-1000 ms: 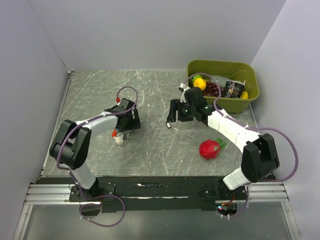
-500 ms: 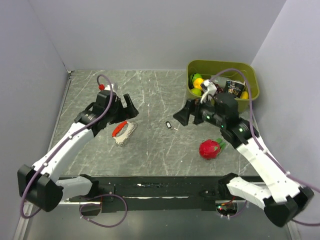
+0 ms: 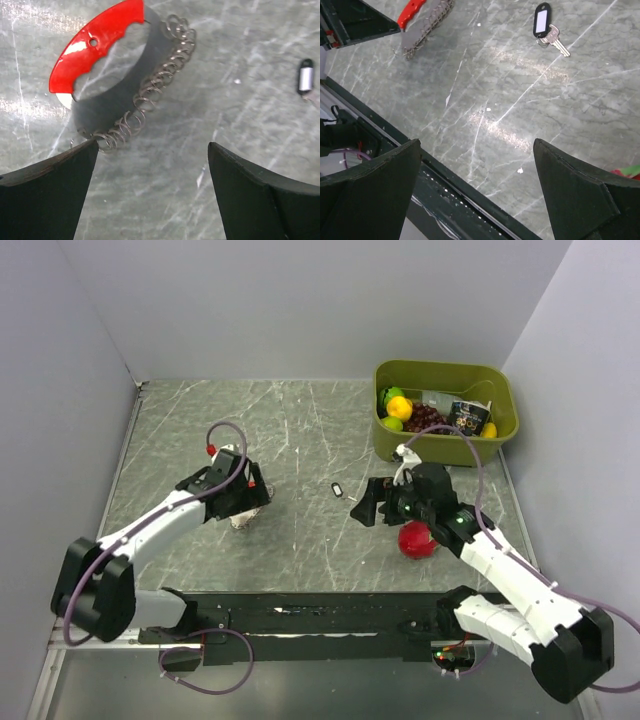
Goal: Put the keys on the keyring
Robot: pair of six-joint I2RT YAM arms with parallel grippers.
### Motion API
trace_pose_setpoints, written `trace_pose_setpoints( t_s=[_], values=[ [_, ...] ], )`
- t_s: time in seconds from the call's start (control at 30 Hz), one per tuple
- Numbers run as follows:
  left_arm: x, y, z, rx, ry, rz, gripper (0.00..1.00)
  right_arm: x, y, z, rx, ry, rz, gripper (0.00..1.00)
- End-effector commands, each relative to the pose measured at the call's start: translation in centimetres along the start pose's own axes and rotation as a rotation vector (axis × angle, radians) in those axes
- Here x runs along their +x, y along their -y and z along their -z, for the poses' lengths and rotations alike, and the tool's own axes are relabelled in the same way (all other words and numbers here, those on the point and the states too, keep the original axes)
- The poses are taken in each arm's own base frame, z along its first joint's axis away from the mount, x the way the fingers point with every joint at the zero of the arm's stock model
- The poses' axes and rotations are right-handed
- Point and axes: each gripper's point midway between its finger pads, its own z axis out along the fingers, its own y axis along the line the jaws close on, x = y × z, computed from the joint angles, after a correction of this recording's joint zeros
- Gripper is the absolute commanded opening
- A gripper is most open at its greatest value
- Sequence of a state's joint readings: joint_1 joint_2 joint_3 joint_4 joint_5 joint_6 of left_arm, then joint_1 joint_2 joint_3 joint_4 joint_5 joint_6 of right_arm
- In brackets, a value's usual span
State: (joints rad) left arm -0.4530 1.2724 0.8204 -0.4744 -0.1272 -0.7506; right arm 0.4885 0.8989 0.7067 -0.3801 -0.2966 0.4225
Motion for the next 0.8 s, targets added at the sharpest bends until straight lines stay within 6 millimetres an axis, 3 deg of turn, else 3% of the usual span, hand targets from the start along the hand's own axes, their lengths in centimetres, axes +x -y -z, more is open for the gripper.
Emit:
trace_pose_setpoints(
  t_s=[0.0, 0.3, 0.47, 0.6, 0.77],
  values=[
    [-3.5, 1.7, -1.1, -0.005, 0.091, -0.009, 0.98, -2.9, -1.4, -0.5, -0.025, 0.045, 0.025, 1.00],
    [-4.5, 2.5, -6.8, -0.110, 0.014, -0.111, 0.93, -2.4, 0.0, -2.4, 0.039, -0.030, 0.022, 1.00],
    [-3.0, 2.8, -9.4, -0.096, -0.055, -0.132, 0.83, -2.0, 0.5, -3.2, 0.056, -0.061, 0.018, 1.00],
    [-1.1, 2.8, -9.9, -0.063, -0.107, -0.121, 0.75, -1.7, 0.7, -3.6, 0.056, -0.073, 0.014, 1.00],
    [2.0, 4.8, -8.8, 0.036, -0.161, -0.137, 0.69, -1.4, 0.7, -4.1, 0.048, -0.088, 0.011, 1.00]
  ],
)
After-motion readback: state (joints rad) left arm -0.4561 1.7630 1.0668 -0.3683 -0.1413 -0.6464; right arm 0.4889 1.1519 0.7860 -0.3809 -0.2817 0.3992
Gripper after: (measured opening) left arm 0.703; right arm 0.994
